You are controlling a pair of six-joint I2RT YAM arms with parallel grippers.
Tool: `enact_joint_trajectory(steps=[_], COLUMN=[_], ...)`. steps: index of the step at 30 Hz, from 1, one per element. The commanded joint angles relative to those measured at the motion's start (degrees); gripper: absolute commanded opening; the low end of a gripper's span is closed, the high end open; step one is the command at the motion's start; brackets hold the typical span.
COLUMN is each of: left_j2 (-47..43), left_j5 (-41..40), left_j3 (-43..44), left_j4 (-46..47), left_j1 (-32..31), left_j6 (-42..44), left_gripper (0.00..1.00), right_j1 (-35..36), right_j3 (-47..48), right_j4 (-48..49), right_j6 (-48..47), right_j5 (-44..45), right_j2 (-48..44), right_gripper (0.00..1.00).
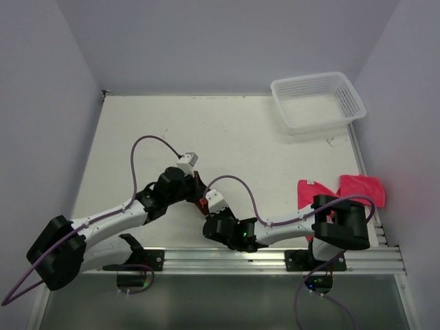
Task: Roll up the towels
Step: Place the rolled towel into the container
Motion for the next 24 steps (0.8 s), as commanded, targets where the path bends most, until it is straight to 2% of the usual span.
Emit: enact_joint_trajectory(steps=[1, 4, 6, 7, 9, 10, 16, 17, 20, 24], left_j2=[2.01, 4.29, 5.79, 5.88, 5.62, 5.45, 4.83, 4.83, 5.09, 4.57], left_j5=[0.68, -0.46, -1.6, -2.04, -2.83, -2.92, -2.93, -2.75, -2.92, -3.1], left_j3=[-3.31, -6.12, -7.09, -7.53, -7.97, -8.15, -8.23, -8.32, -8.59, -9.11], left_j4=[3.89, 4.86, 4.42, 4.16, 3.89, 3.89, 3.63, 3.72, 3.54, 3.54], left_j1=[-0.56, -0.56, -0.65, -0.56, -0.56, -0.56, -0.65, -0.65, -0.56, -0.56], left_j6=[-1.28, -1.45, -1.28, -1.37, -1.54, -1.54, -1.72, -1.72, -2.16, -2.6], left_gripper=[0.0, 0.0, 0.0, 0.0, 0.0, 0.0, 0.0, 0.0, 0.0, 0.0], right_j1=[0.07, -0.01, -0.02, -0.02, -0.1, -0.71, -4.92, -5.72, -9.15, -10.82], right_j3=[1.62, 2.23, 2.5, 2.59, 2.59, 2.76, 2.33, 2.15, 2.32, 4.6], right_j4=[-2.63, -3.5, -3.68, -3.68, -3.68, -4.99, -2.73, -2.02, 0.26, 1.68], right_j6=[0.07, 0.25, 0.34, 0.42, 0.6, 0.69, 1.57, 1.48, -0.35, -2.03], right_j5=[0.99, 0.29, -0.68, -1.03, -2.35, -3.22, -13.41, -15.43, -22.64, -27.04], right_j2=[1.09, 1.09, 0.57, 0.22, -0.83, -1.36, -8.03, -8.65, -8.84, -4.45], right_gripper=[0.1, 0.13, 0.19, 0.37, 0.52, 0.63, 0.8, 0.93, 0.99, 0.99])
